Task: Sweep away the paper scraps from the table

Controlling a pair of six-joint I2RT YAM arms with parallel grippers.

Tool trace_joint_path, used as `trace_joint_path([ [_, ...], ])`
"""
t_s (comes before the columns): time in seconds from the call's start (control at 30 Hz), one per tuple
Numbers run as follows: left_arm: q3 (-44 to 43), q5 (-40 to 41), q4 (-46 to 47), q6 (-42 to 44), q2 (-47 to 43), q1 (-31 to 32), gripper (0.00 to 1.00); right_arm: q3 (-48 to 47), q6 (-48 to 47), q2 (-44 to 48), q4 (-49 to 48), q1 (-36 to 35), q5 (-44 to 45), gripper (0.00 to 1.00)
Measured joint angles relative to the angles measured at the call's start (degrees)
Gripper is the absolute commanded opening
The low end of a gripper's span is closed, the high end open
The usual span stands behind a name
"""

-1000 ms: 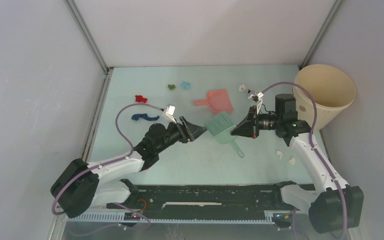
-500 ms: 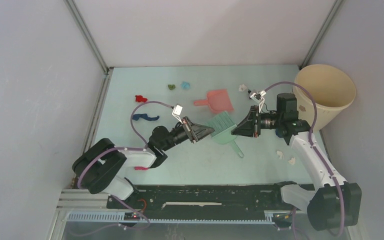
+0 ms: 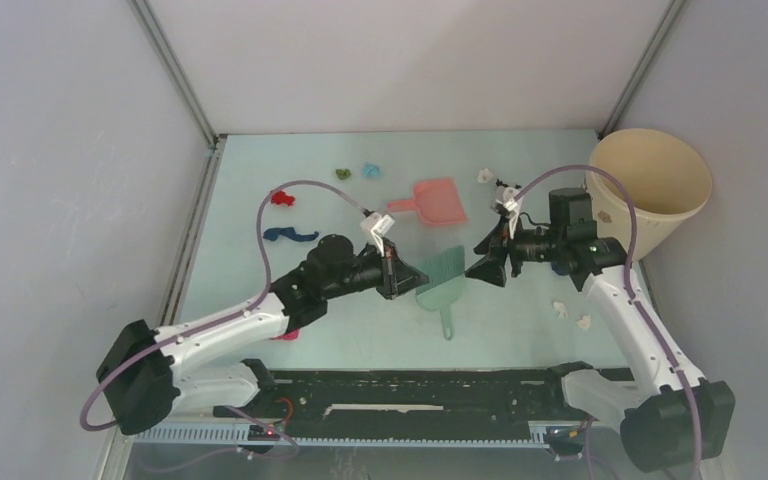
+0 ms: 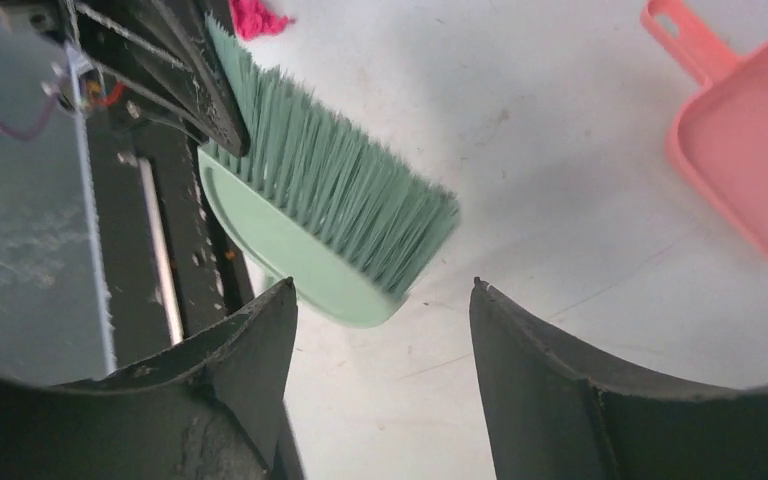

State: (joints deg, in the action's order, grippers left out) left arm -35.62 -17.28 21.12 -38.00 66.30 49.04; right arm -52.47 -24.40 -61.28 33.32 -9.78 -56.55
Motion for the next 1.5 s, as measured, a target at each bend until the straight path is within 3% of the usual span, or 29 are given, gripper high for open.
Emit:
trace_joint_path([
  [0.13, -8.8, 0.2, -19.1, 8.9, -1.6, 2.2, 0.0, -1.4, -8.7, 1.6, 3.5, -5.3, 2.6, 0.73],
  [0.33, -13.2, -0.8, -39.5, 20.5, -3.0, 4.1, 0.0, -1.5, -18.3, 1.9, 8.5, -13.7, 3.9, 0.75],
  [0.7, -23.4, -4.0, -55.3, 30.4, -3.0, 5.1, 0.0, -1.6, -17.5, -4.8, 5.3, -25.4, 3.5, 0.7],
  [0.77, -25.7, -4.0, -56.6, 31.6, -3.0, 5.2, 0.0, -1.6, -16.7, -6.1, 3.9, -26.7, 3.5, 0.58],
  [0.93, -29.2, -3.8, -59.7, 34.1, -2.6, 5.2, 0.0, -1.6, -15.2, -9.2, 2.4, -30.1, 3.2, 0.1],
  [1.0, -29.5, -3.3, -60.5, 34.9, -2.4, 5.2, 0.01, -1.6, -14.3, -9.7, 2.2, -29.9, 2.7, 0.0],
  [1.03, -29.6, -2.7, -60.8, 35.1, -2.3, 5.2, 0.04, -1.6, -13.9, -9.8, 2.2, -29.4, 2.3, 0.0],
  [1.17, -30.1, 0.3, -59.8, 35.9, -2.4, 5.2, 0.55, -1.6, -12.8, -9.8, 2.3, -25.6, -0.7, 0.0],
  [1.23, -29.7, 3.3, -58.7, 34.9, -3.1, 5.2, 0.7, -1.6, -12.2, -9.8, 2.2, -22.3, -3.3, 0.0],
  [1.37, -22.4, 9.4, -49.2, 30.9, -10.7, 5.2, 0.81, -1.6, -10.6, -9.8, 2.2, -16.4, -8.1, 0.0],
  [1.5, -9.1, 12.6, -35.1, 26.1, -23.3, 5.2, 0.8, -1.6, -8.1, -9.8, 1.9, -13.2, -11.7, 0.0],
])
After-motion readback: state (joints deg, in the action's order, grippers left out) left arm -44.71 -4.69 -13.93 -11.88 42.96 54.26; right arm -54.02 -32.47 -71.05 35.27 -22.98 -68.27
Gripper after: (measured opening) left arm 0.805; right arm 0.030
